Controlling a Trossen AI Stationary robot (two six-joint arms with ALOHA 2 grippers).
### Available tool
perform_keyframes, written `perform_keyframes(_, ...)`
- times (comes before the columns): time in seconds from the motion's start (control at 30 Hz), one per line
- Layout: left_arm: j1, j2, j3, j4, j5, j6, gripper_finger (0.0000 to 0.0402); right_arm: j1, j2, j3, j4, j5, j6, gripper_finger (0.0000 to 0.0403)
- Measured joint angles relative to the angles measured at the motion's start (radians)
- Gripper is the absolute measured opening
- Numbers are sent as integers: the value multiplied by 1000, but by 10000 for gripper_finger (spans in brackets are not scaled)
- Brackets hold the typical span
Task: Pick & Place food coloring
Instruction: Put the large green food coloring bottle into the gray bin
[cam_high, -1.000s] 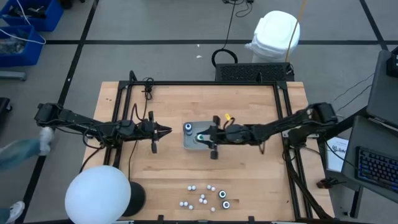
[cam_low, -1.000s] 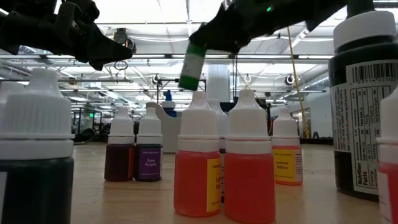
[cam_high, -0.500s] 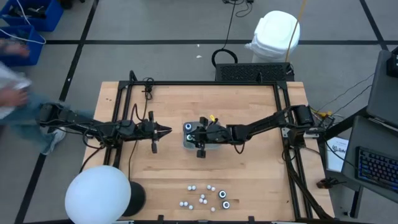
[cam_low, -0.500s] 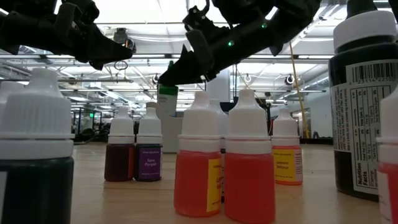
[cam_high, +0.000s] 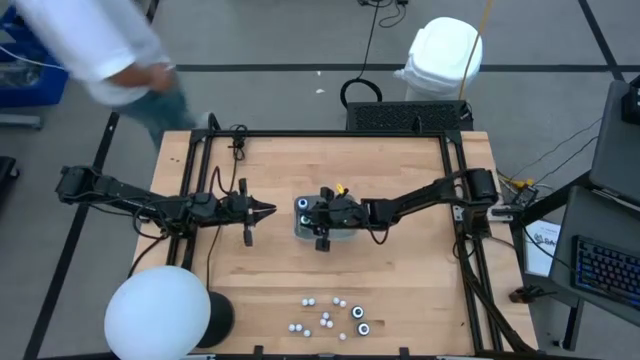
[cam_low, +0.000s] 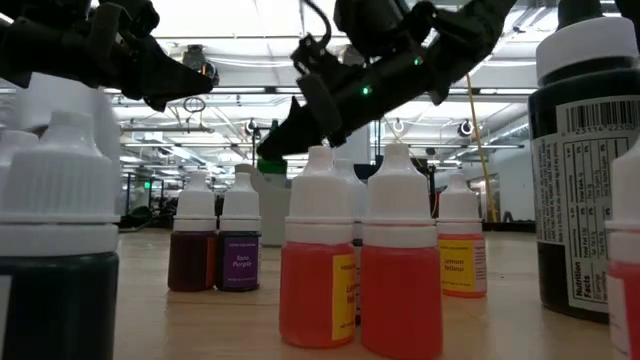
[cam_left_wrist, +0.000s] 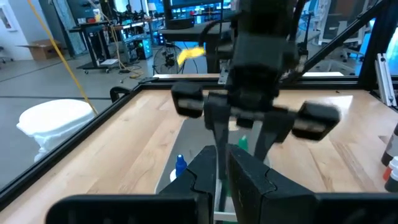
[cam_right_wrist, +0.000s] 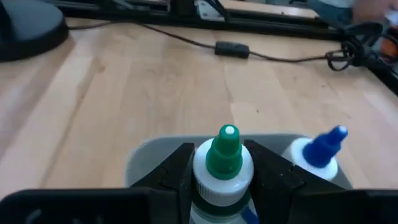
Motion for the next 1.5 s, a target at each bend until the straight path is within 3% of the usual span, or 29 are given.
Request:
perform_keyframes(0.27, 0, 0, 0, 0, 0, 0, 42, -19, 61, 2, 57, 1, 10, 115)
perform_keyframes(0.5, 0, 0, 0, -1, 0, 6, 42, -34, 62, 3, 55, -52, 8, 111)
perform_keyframes(1.23, 0, 0, 0, -1, 0, 2, 42, -33, 67, 0, 87, -53, -24, 133)
perform_keyframes(1.5, 0, 0, 0, -1, 0, 1, 42, -33, 67, 0, 89, -53, -27, 173)
